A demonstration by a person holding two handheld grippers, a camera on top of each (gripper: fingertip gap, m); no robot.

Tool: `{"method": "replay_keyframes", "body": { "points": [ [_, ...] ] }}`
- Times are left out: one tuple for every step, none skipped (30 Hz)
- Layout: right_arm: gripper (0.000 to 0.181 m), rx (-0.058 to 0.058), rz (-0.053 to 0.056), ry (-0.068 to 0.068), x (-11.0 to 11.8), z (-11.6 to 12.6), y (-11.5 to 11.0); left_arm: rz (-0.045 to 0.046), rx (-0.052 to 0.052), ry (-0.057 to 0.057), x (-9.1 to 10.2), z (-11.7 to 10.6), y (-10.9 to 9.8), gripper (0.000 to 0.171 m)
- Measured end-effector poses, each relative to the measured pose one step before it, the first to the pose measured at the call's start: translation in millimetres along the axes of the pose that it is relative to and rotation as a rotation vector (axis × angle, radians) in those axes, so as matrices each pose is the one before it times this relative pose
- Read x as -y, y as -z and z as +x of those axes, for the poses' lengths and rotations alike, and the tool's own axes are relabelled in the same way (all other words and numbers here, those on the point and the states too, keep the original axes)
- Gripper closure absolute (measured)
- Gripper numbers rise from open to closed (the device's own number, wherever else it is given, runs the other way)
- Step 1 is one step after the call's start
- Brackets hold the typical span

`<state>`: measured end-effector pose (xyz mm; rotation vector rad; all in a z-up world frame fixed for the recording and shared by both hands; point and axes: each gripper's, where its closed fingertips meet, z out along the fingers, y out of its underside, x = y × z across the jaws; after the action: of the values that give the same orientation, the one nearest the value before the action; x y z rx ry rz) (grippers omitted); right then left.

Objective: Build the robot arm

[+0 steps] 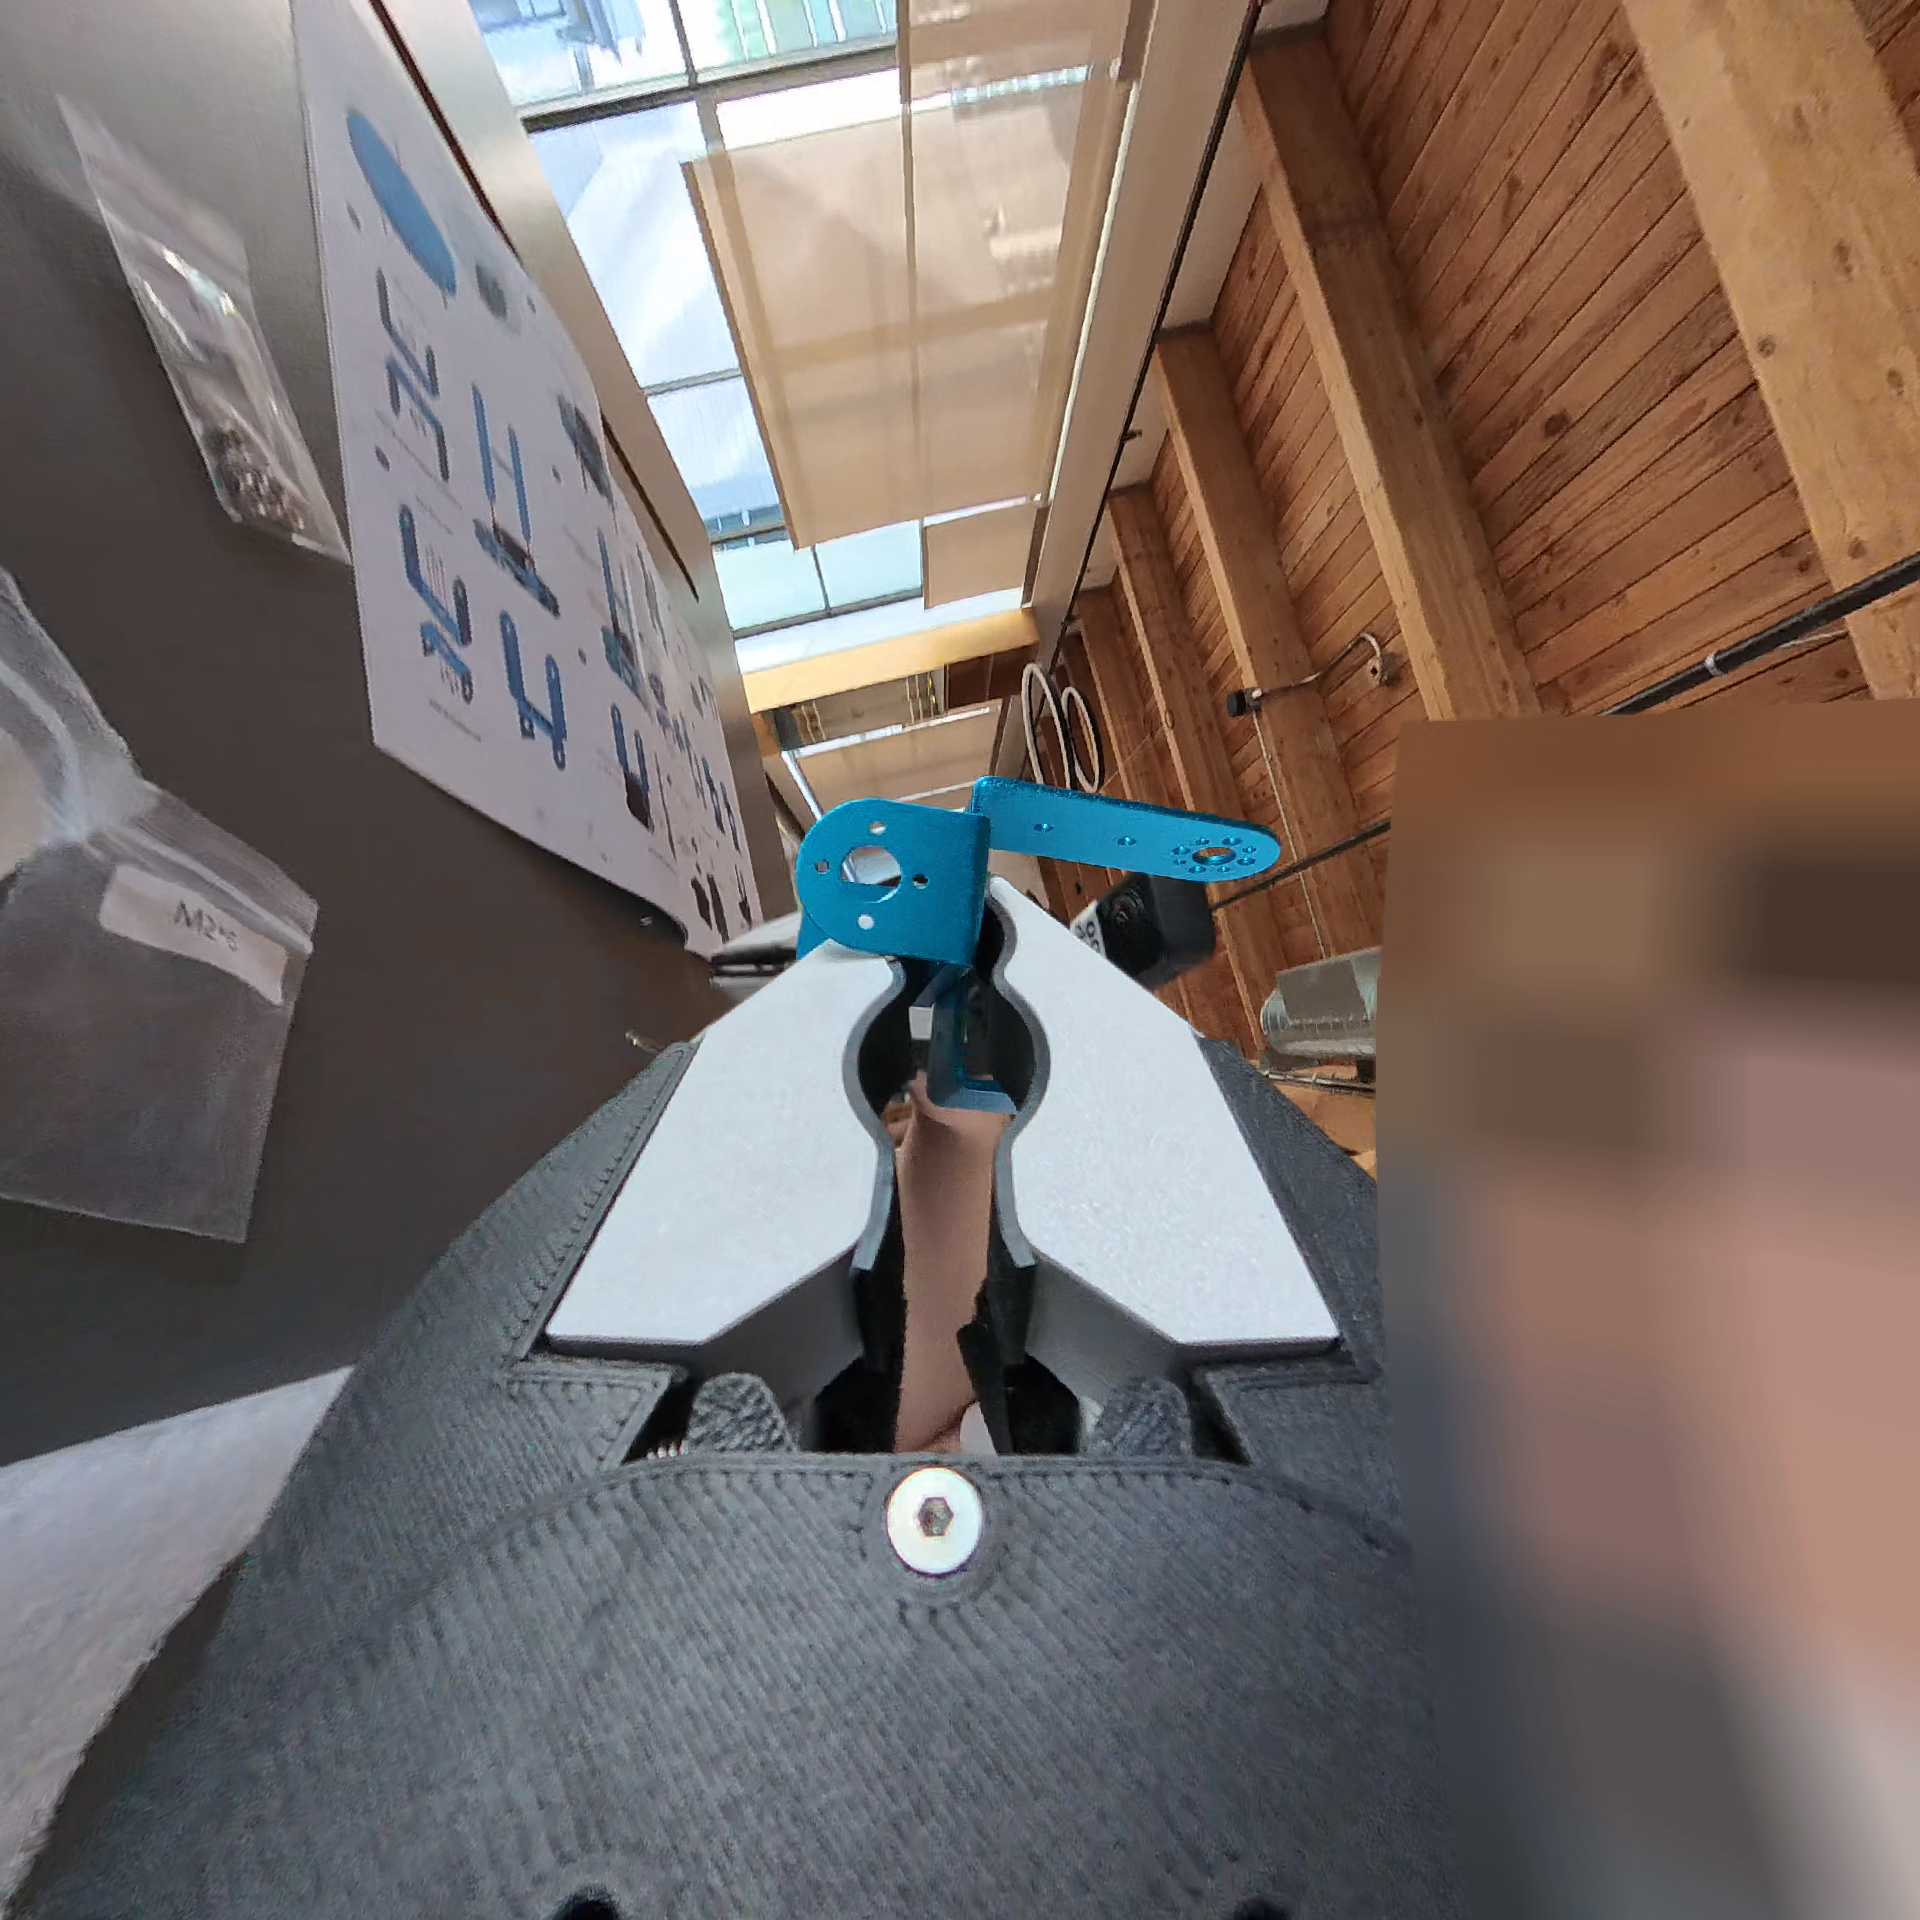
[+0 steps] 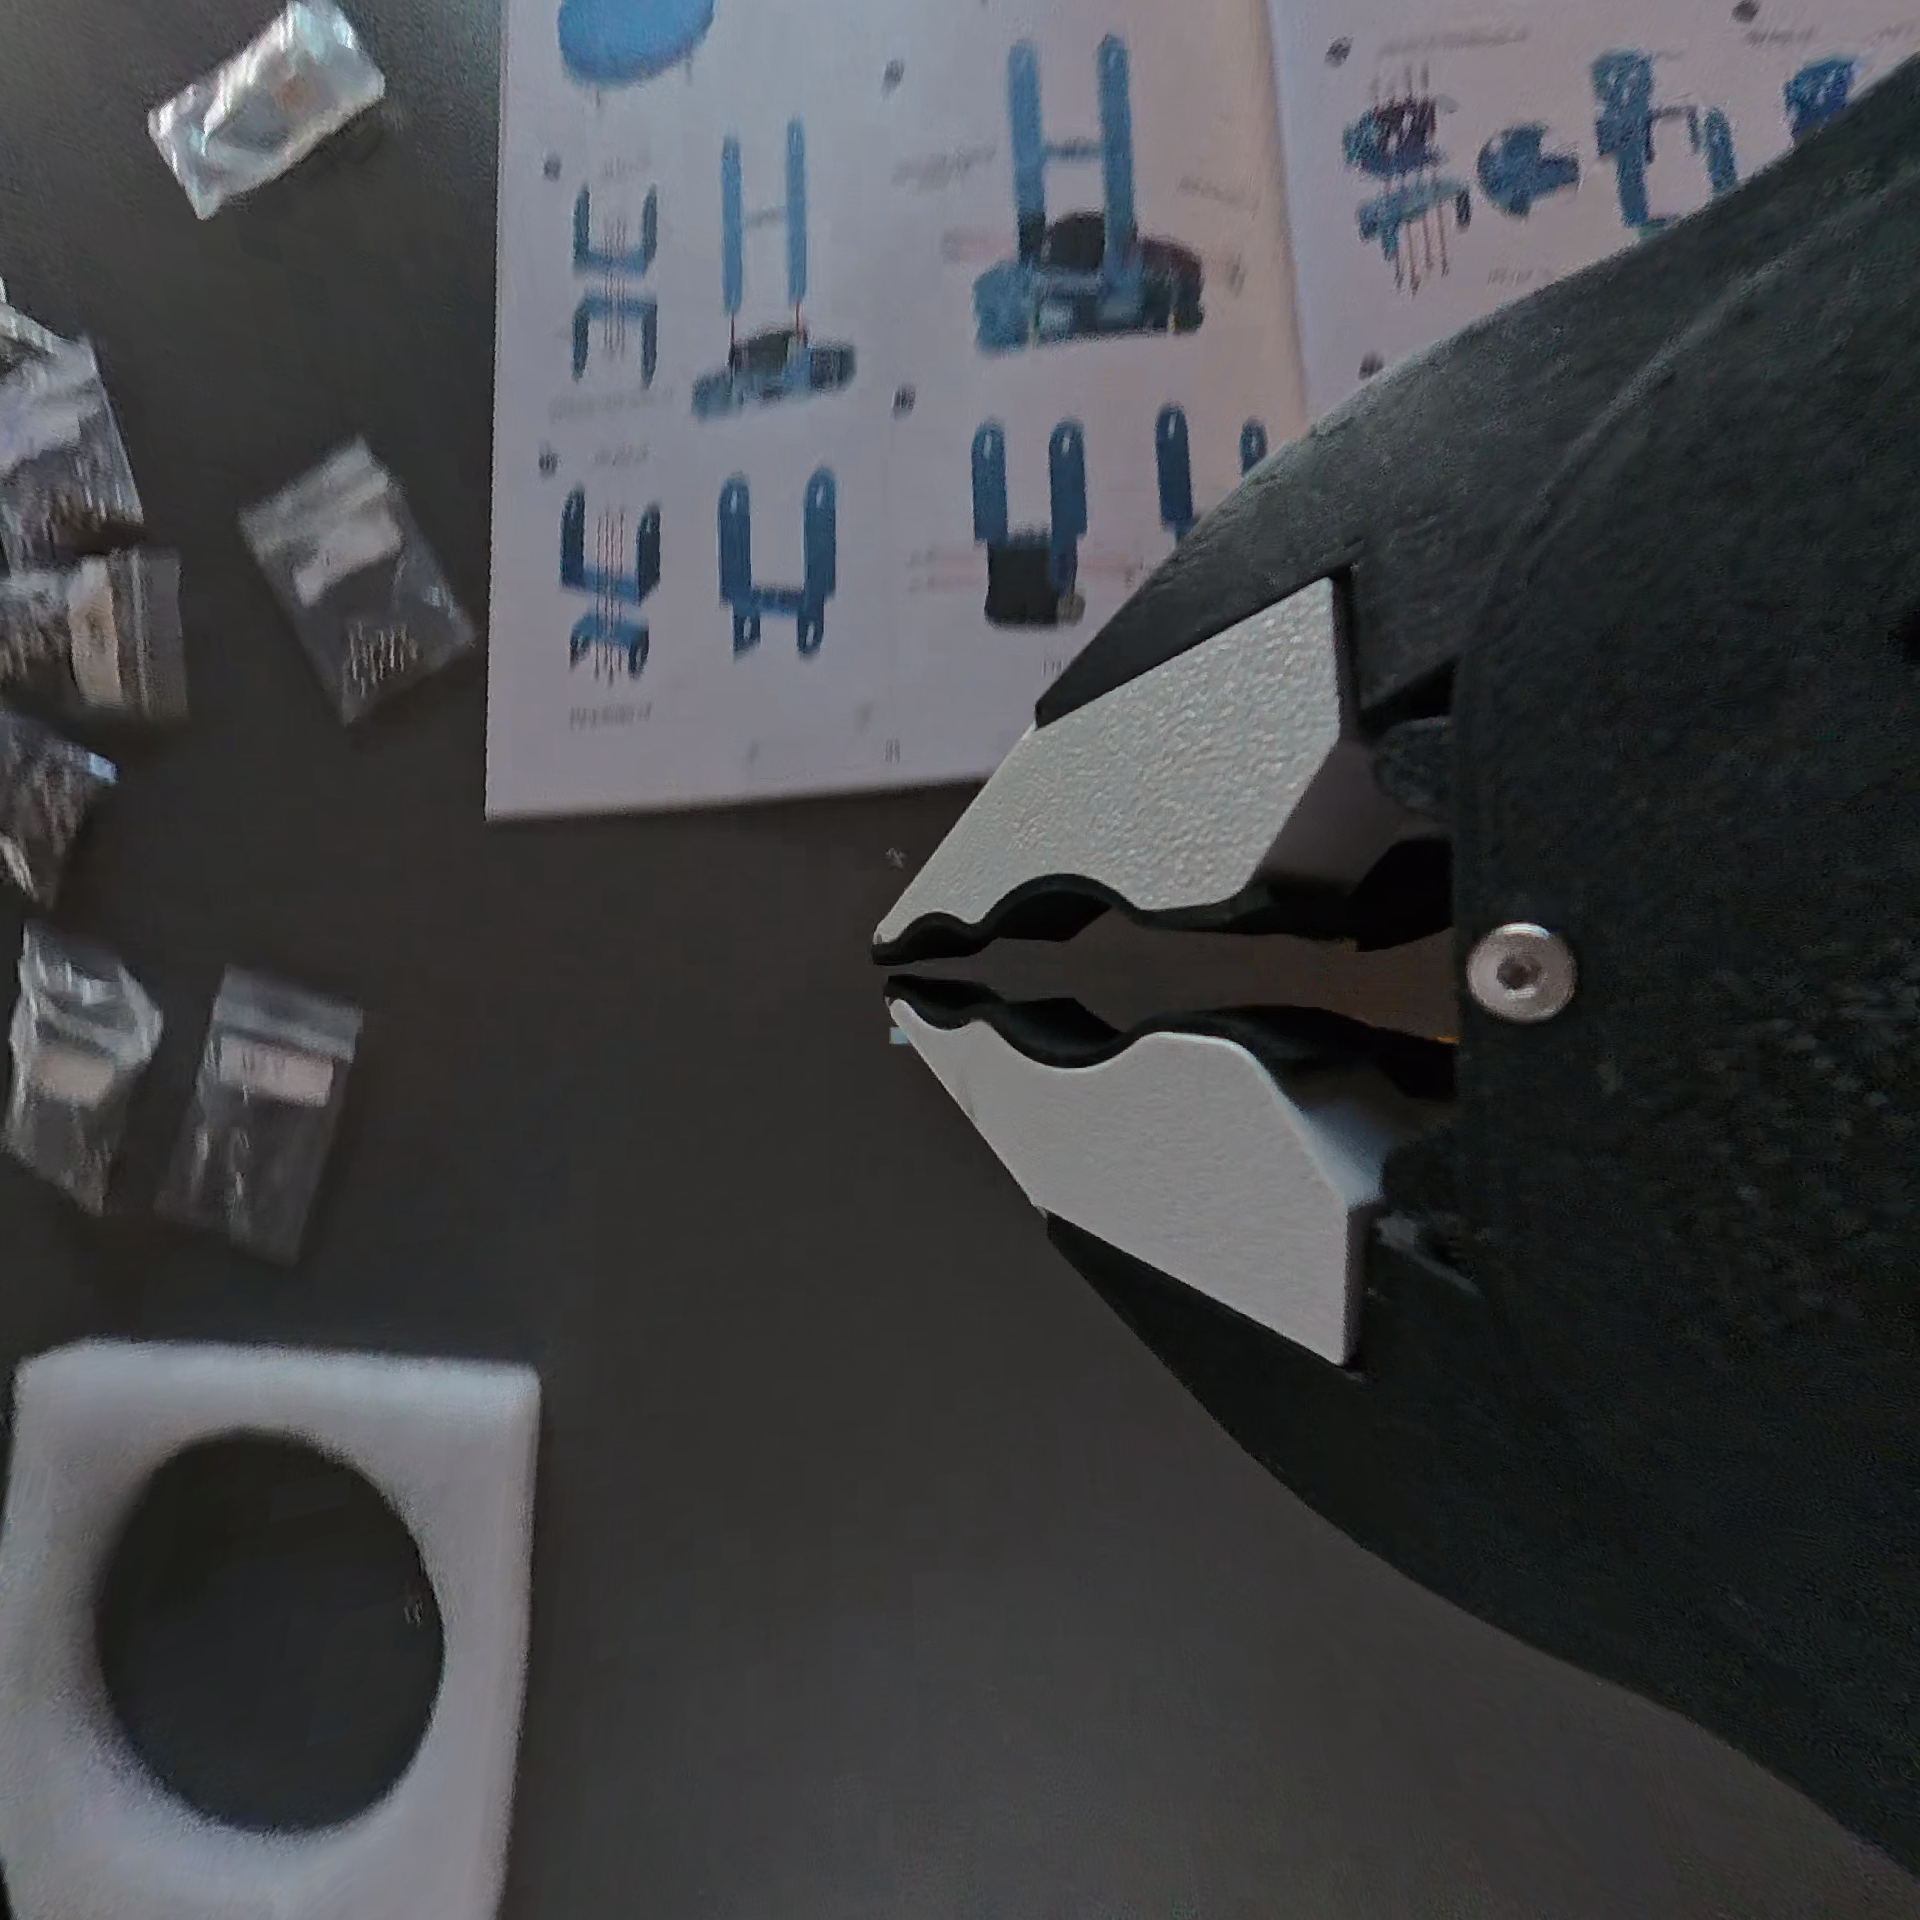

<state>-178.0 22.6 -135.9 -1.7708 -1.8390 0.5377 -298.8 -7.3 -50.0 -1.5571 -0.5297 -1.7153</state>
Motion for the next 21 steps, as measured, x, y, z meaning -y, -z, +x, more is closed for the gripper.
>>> {"method": "replay_keyframes", "body": {
  "points": [
    [0.179, -0.0045, 0.0068, -0.0081, 0.24, 11.57, 0.95, 0.01075, -0.0008, -0.0089, 4.25, 1.24, -0.33, 0.166],
    [0.178, 0.0127, 0.0087, -0.0134, -0.69, 8.71, 0.44, 0.00831, 0.0031, -0.0102, 4.15, 0.16, -1.08, 0.166],
    [0.177, 0.0338, -0.0058, -0.0206, -3.62, 5.11, 0.17, 0.00512, 0.0031, -0.0062, 3.91, -0.35, -1.93, 0.166],
    [0.176, 0.0141, -0.0257, -0.0207, -7.05, 7.25, 0.96, 0.00002, -0.004, -0.0013, 3.62, 0.13, -2.94, 0.166],
    [0.177, -0.0209, -0.0176, -0.0091, -7.16, 11.76, 1.54, -0.00555, -0.0058, -0.0005, 3.73, -0.03, -3.94, 0.166],
    [0.177, -0.0116, -0.0069, -0.0126, -6.62, 9.42, 1.64, -0.007, -0.0035, -0.004, 3.97, -0.37, -4.77, 0.166],
    [0.176, 0.017, -0.0163, -0.0304, -8.6, 3.78, 2.46, -0.00763, -0.0071, -0.0096, 4.31, 0.38, -5.56, 0.166],
    [0.174, 0.0054, -0.0296, -0.0262, -11.61, 3.85, 4.65, -0.01208, -0.0084, -0.0125, 4.02, 0.48, -6.42, 0.166],
    [0.174, -0.0191, -0.0033, -0.006, -9.5, 6.72, 6.32, -0.00797, -0.0106, -0.0061, 4.38, 0.84, -6.78, 0.166],
    [0.174, -0.0172, 0.0378, -0.0196, -3.89, 6.95, 7.48, -0.00164, -0.0167, -0.0002, 4.55, 2.11, -7.06, 0.166],
    [0.174, 0.0153, 0.059, -0.0491, 0.81, 2.58, 7.66, -0.00623, -0.0153, -0.0005, 3.48, 2.12, -7.56, 0.166],
    [0.174, 0.0432, 0.0645, -0.0563, 3.77, -2.79, 6.58, -0.00917, -0.0102, -0.0036, 2.52, 1.85, -7.69, 0.166],
    [0.174, 0.0417, 0.0516, -0.0286, 3.35, -5.24, 4.5, -0.00957, -0.0067, -0.0075, 1.99, 1.96, -7.77, 0.166],
    [0.174, 0.0295, 0.0277, 0.0068, 0.76, -6.77, 1.73, -0.01515, -0.0056, -0.0074, 1.03, 2.01, -7.76, 0.166],
    [0.174, 0.016, -0.0045, 0.0261, -2.58, -7.4, -1.13, -0.01769, -0.0069, -0.0045, 0.47, 2.12, -7.47, 0.166],
    [0.173, -0.0016, -0.033, 0.0275, -5.2, -5.95, -3.96, -0.01507, -0.0072, -0.001, 0.54, 1.88, -7.05, 0.165],
    [0.172, -0.0138, -0.0401, 0.03, -5.24, -4.45, -6.11, -0.01201, -0.0077, 0.0017, 1.25, 1.74, -6.7, 0.166],
    [0.17, -0.0082, -0.0327, 0.0336, -3.48, -4.86, -7.32, -0.01233, -0.006, 0.0006, 1.17, 1.22, -6.54, 0.166],
    [0.169, 0.0195, -0.0308, 0.0306, -3.76, -8.14, -7.25, -0.01282, -0.0044, -0.0023, 1.28, 1.06, -6.41, 0.166],
    [0.169, 0.0002, -0.0433, 0.014, -5.81, -2.73, -5.4, -0.01042, -0.003, -0.0054, 1.74, 1.17, -6.04, 0.166],
    [0.169, -0.0274, -0.0371, 0.001, -4.89, 3.7, -3.01, -0.00404, -0.002, -0.0065, 2.6, 1.34, -5.86, 0.166]
  ]
}}
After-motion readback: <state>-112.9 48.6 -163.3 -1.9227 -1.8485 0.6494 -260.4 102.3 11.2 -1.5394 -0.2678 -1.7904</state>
